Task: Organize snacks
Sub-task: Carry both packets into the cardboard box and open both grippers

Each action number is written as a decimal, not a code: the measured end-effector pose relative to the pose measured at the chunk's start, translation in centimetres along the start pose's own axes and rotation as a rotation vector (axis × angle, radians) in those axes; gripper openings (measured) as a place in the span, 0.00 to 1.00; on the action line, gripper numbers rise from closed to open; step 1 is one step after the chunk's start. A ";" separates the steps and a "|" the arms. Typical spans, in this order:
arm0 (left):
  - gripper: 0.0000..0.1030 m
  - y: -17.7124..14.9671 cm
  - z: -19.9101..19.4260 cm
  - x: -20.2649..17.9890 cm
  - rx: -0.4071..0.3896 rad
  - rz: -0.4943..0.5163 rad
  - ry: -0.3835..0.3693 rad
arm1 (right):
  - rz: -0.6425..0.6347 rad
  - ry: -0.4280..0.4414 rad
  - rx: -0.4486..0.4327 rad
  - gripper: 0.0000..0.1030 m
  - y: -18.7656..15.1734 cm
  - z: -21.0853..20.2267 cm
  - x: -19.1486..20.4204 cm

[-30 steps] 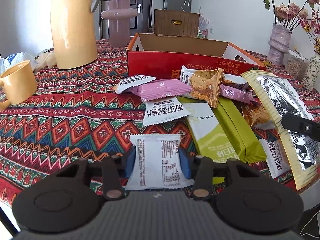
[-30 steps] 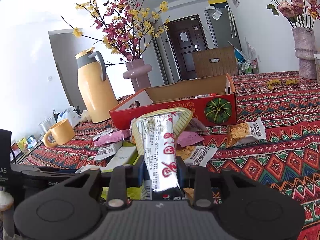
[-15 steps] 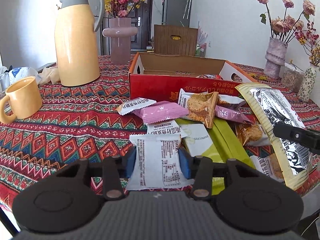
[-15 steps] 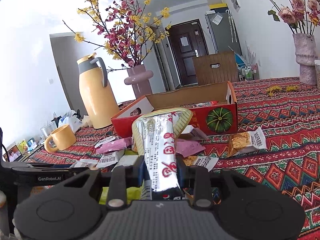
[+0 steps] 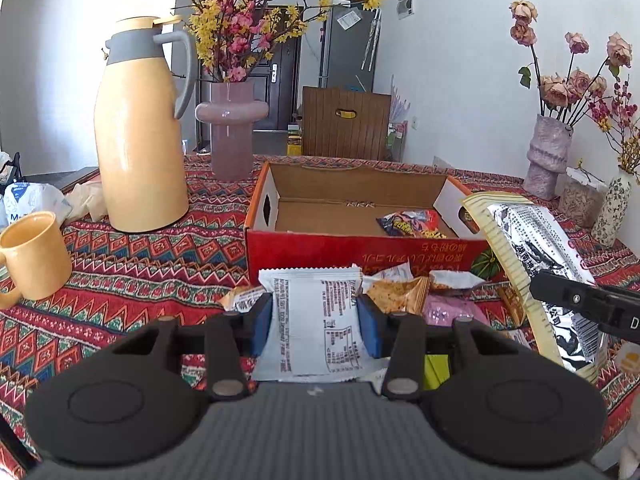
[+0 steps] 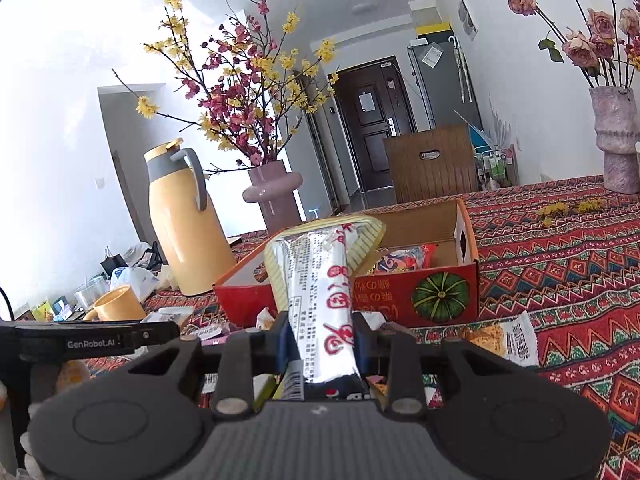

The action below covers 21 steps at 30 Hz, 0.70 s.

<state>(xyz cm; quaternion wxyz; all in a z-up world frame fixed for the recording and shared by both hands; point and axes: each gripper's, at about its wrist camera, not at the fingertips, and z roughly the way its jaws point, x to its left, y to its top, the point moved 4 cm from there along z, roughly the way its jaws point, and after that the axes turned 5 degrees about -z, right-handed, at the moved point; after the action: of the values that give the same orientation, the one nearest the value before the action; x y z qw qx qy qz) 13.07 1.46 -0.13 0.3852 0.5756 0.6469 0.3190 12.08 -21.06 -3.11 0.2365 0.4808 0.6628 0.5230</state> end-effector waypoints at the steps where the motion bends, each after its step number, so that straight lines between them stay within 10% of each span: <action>1: 0.44 0.5 0.3 -0.2 -0.007 0.003 -0.002 | 0.000 0.000 -0.004 0.29 0.3 0.3 -0.1; 21: 0.44 8.4 6.6 -3.0 -0.093 0.013 0.002 | -0.006 -0.061 -0.062 0.29 8.8 9.1 -4.5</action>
<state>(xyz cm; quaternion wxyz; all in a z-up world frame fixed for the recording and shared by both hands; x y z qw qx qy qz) 23.11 -0.63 4.11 0.4086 0.5611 0.6280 0.3518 24.83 -20.85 1.02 0.2730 0.4871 0.6402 0.5276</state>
